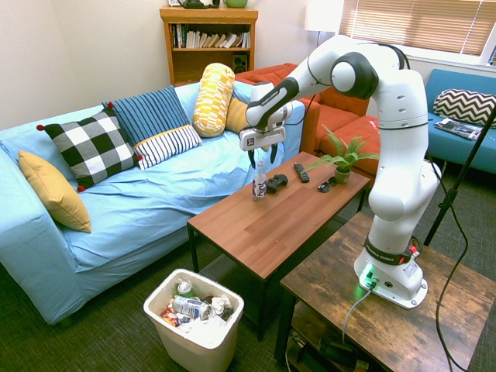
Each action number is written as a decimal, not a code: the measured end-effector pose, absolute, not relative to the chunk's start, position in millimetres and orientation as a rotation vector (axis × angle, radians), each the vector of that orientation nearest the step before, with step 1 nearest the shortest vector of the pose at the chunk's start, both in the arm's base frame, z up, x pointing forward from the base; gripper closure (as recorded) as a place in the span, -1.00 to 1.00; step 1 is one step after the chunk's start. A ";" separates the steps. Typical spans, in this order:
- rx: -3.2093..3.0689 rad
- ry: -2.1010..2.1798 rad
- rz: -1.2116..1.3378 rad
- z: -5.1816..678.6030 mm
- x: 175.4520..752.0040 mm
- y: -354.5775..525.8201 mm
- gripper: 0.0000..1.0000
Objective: Throw the bottle in the trash bin
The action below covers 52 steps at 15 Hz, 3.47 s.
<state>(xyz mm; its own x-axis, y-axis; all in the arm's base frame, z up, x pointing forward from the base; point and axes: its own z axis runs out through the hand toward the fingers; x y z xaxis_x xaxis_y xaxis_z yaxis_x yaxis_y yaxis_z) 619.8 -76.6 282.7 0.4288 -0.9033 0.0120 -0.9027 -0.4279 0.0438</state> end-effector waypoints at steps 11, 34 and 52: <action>2.546 -1.740 -0.062 251.8 642.5 -101.1 1.00; 2.588 -1.735 -0.042 249.7 642.0 -106.4 1.00; 2.953 -1.118 0.287 344.2 450.3 319.9 1.00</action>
<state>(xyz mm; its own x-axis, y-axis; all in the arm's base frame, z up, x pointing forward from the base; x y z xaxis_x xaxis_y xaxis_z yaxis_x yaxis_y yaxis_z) 450.3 319.9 344.2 0.7352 -0.6591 0.1582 -0.6539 -0.7511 -0.0907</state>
